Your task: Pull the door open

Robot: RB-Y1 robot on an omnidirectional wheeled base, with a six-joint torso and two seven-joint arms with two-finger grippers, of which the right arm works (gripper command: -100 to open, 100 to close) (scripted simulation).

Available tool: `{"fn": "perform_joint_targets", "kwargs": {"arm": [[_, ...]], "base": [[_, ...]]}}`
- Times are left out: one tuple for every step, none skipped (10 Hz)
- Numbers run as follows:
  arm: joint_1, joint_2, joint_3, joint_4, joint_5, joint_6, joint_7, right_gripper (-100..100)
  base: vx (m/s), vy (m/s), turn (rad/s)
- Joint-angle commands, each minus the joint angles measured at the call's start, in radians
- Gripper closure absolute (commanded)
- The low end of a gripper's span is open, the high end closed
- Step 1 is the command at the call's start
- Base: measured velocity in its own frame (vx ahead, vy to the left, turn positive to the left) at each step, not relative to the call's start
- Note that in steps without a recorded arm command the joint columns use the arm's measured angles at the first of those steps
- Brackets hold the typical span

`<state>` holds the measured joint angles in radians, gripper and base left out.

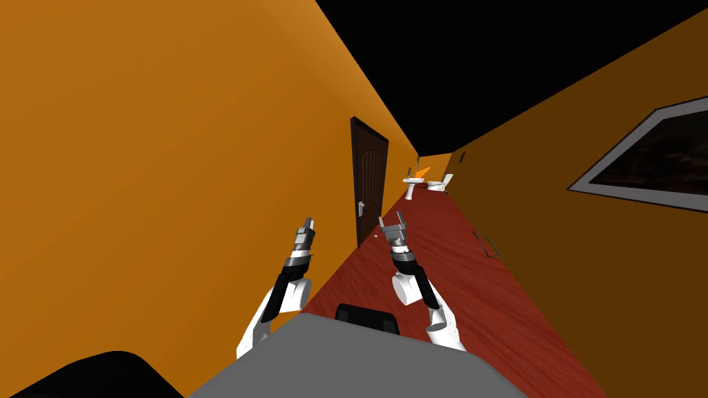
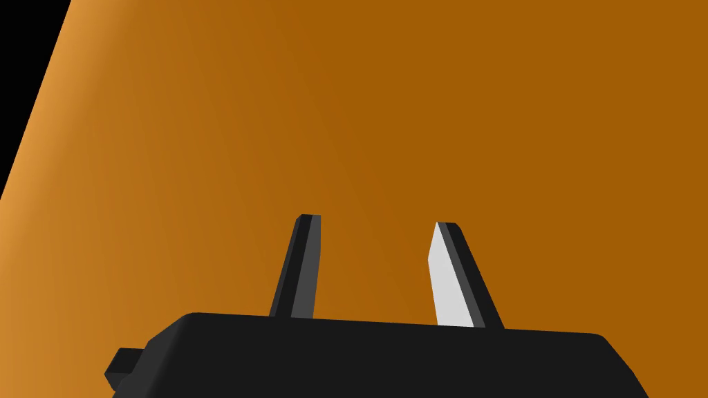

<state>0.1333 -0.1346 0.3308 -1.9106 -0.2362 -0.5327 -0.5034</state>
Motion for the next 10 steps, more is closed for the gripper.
{"fn": "perform_joint_targets", "kwargs": {"arm": [[-0.018,-0.005,0.026,0.021,-0.019,0.005,-0.028,-100],[-0.031,-0.009,0.04,0.039,-0.031,0.005,-0.046,-100],[-0.044,-0.013,0.054,0.057,-0.043,0.005,-0.063,-100],[-0.056,-0.017,0.068,0.075,-0.055,0.004,-0.081,-100],[-0.069,-0.022,0.083,0.092,-0.067,0.004,-0.099,-100],[-0.082,-0.026,0.097,0.11,-0.079,0.004,-0.117,-100],[-0.095,-0.03,0.112,0.129,-0.091,0.004,-0.135,-100],[-0.108,-0.034,0.127,0.147,-0.104,0.004,-0.153,-100],[-0.122,-0.038,0.142,0.165,-0.116,0.004,-0.172,-100],[-0.135,-0.042,0.156,0.184,-0.129,0.003,-0.19,-100]], "base": [[0.098,-0.044,0.034],[0.09,-0.044,0.035],[0.08,-0.047,0.045],[0.101,-0.057,0.041],[0.09,-0.05,0.035],[0.079,-0.059,0.033],[0.1,-0.048,0.051],[0.101,-0.048,0.047],[0.096,-0.055,0.032],[0.094,-0.054,0.032]]}}
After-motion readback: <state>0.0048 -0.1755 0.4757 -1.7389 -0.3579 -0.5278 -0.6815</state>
